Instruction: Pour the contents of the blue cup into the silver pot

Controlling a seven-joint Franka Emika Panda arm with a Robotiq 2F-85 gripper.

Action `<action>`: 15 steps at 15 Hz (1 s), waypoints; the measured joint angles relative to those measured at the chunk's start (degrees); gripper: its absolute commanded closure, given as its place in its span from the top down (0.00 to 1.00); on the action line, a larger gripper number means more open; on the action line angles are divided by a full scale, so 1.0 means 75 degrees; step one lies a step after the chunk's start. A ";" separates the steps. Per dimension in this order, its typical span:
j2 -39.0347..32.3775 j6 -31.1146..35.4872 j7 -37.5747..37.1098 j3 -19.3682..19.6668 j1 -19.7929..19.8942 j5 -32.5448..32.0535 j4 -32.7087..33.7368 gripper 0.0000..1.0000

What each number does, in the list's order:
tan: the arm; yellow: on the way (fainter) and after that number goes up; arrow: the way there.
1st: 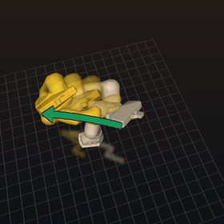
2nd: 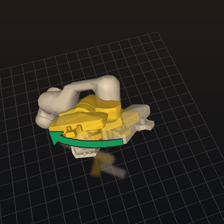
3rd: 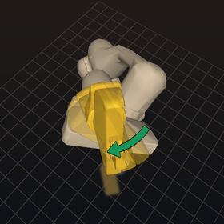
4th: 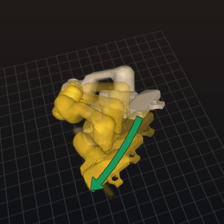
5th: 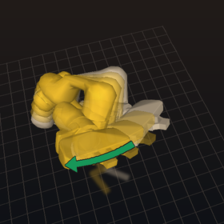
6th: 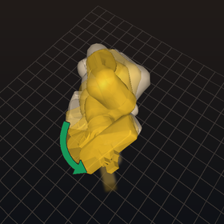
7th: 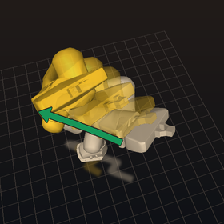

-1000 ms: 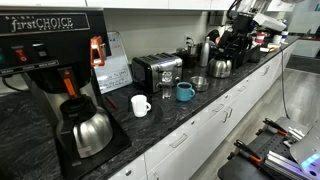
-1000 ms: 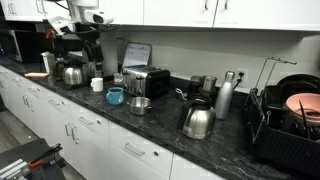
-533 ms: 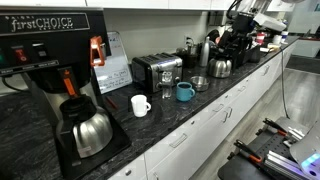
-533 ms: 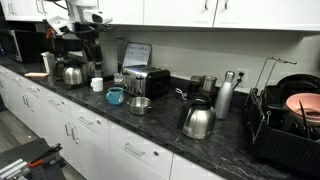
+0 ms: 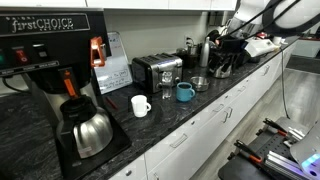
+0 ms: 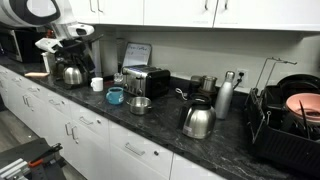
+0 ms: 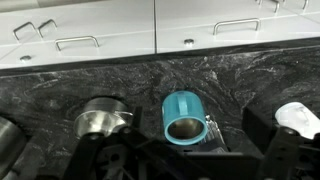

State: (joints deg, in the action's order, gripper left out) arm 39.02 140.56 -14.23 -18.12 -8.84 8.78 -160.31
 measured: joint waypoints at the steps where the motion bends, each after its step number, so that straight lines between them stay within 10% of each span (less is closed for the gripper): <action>1: -0.0103 0.0245 -0.0219 -0.0160 0.0006 -0.0118 0.0004 1.00; 15: -0.0482 0.0786 -0.0705 -0.0412 0.0126 -0.0668 0.0019 1.00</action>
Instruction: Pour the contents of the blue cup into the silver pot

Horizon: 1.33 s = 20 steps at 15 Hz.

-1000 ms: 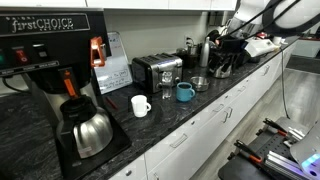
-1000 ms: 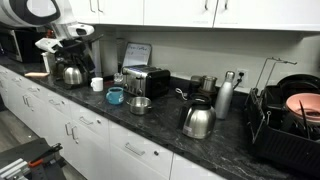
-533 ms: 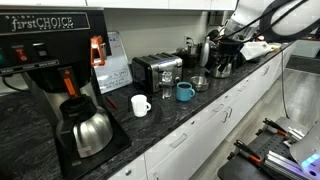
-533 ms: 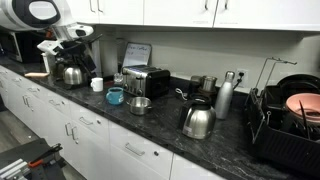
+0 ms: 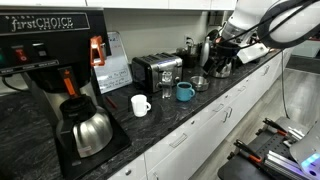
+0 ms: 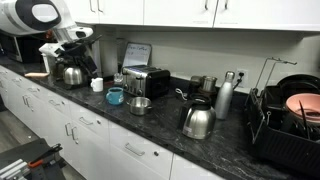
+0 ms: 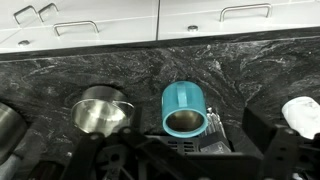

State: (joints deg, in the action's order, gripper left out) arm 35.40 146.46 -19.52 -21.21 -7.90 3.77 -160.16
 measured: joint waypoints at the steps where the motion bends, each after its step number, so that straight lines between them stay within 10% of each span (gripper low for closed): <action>1: -0.0170 0.0236 -0.0216 -0.0141 0.0071 -0.0201 -0.0003 1.00; 20: -0.3787 0.2444 -0.3451 -0.2187 0.2783 -0.3574 0.0986 1.00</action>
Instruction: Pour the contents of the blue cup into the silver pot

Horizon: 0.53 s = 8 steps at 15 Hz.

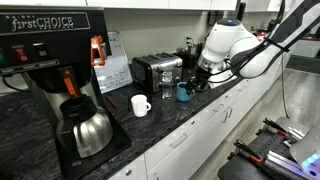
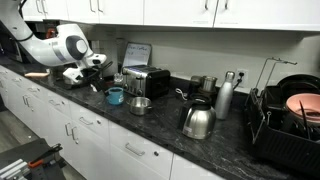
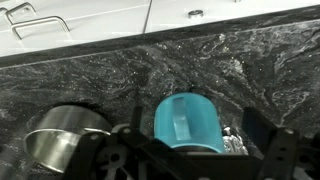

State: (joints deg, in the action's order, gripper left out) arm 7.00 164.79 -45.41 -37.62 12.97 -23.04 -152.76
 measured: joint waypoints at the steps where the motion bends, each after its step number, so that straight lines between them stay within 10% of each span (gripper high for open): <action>1: -0.0136 0.0000 -0.0078 0.0002 0.0115 -0.0208 0.0128 1.00; 8: -0.1037 -0.0001 -0.0515 0.0040 0.0410 -0.1238 0.0584 1.00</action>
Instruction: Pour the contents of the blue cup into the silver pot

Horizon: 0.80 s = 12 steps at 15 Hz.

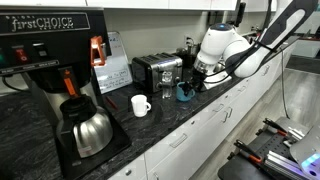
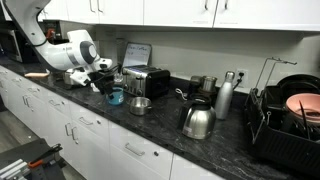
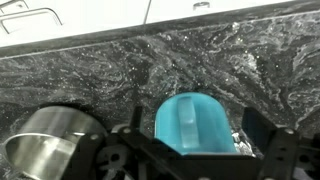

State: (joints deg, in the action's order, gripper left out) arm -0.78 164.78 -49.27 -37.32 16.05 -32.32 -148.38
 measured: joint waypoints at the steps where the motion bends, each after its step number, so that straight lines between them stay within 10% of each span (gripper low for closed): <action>1: -0.0096 0.0000 0.0000 0.0008 0.0000 -0.0005 -0.0016 1.00; 7: -0.0249 0.0001 -0.0158 0.0241 0.0001 -0.0344 0.0035 1.00; 9: -0.0258 0.0001 -0.0280 0.0244 -0.0013 -0.0505 0.0055 0.74; 12: -0.0340 0.0005 -0.0449 0.0243 -0.0067 -0.0656 0.0055 0.62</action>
State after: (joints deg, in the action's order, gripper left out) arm -3.33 164.82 -52.63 -35.50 15.54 -37.25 -147.97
